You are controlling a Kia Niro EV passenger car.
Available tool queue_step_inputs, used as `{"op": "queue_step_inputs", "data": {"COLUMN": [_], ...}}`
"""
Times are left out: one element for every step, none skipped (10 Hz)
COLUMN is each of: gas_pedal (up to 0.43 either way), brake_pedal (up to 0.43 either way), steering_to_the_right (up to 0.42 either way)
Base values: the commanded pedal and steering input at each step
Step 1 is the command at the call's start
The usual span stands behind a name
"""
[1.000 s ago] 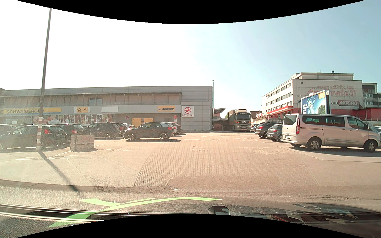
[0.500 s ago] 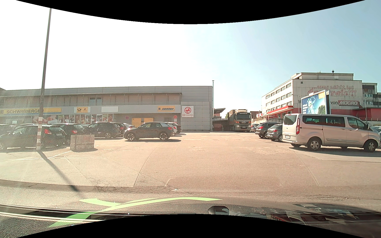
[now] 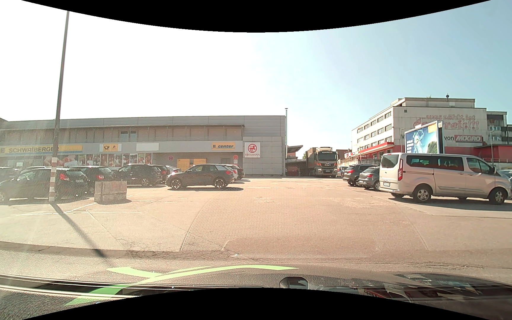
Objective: Follow the waypoints while adhering to traffic rules and regulations
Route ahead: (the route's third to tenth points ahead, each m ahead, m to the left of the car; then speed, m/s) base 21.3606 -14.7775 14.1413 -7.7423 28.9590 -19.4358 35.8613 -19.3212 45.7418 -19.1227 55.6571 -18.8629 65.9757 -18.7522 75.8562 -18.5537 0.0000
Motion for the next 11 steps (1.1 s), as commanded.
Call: {"op": "queue_step_inputs", "data": {"gas_pedal": [0.0, 0.0, 0.0, 0.0, 0.0, 0.0, 0.0, 0.0, 0.0, 0.0, 0.0], "brake_pedal": [0.421, 0.421, 0.421, 0.421, 0.421, 0.421, 0.421, 0.421, 0.421, 0.421, 0.421], "steering_to_the_right": [-0.055, -0.056, -0.055, -0.055, -0.055, -0.055, -0.055, -0.055, -0.055, -0.055, -0.056]}}
